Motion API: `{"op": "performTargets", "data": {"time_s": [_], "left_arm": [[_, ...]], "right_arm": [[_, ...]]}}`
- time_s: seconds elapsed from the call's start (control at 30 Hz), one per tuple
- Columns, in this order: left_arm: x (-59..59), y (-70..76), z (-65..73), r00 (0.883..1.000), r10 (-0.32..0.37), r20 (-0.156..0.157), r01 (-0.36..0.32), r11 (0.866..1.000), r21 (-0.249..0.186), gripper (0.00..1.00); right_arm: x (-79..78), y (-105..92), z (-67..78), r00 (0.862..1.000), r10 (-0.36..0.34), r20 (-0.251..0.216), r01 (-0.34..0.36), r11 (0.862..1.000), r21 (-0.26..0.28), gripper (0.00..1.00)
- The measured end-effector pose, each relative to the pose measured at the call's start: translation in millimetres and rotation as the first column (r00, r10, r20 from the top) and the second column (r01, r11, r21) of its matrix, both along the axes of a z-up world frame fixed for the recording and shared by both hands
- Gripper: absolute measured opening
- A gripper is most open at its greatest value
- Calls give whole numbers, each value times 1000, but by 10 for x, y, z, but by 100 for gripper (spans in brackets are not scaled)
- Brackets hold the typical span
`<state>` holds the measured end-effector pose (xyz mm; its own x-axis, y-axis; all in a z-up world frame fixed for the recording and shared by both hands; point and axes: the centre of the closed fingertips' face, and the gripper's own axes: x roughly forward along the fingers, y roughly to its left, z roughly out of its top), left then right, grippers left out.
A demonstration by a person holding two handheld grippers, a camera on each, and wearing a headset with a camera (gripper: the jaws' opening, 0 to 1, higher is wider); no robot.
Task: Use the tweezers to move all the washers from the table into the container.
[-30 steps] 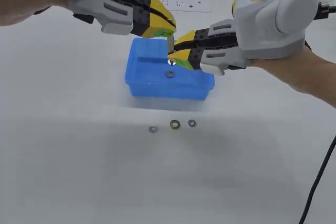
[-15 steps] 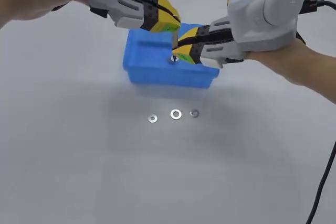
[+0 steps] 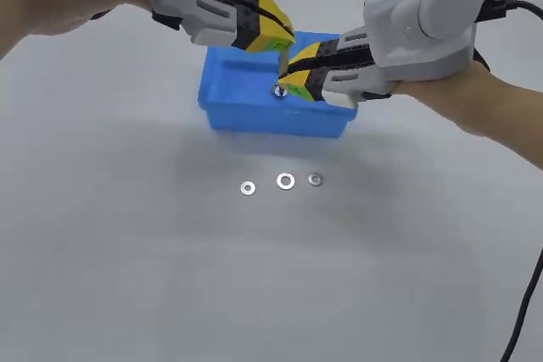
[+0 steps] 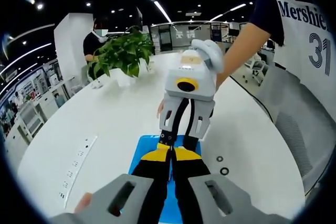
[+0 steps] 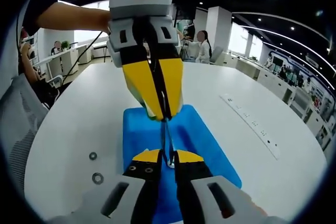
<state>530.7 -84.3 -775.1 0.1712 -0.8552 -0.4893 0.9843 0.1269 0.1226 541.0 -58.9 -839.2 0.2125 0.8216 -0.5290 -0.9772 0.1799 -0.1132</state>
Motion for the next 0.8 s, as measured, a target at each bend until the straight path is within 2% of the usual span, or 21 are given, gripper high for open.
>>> {"op": "performTargets", "data": {"time_s": [0.43, 0.8], "left_arm": [[-72, -45, 174, 1000, -9, 28, 9, 1000, -6, 5], [-227, -39, 368, 998, -26, 51, 26, 1000, -7, 5]], "right_arm": [[-92, -5, 180, 1000, -14, 19, 13, 1000, 20, 12], [-256, 15, 381, 1000, -1, 25, 0, 999, 55, 12]]}}
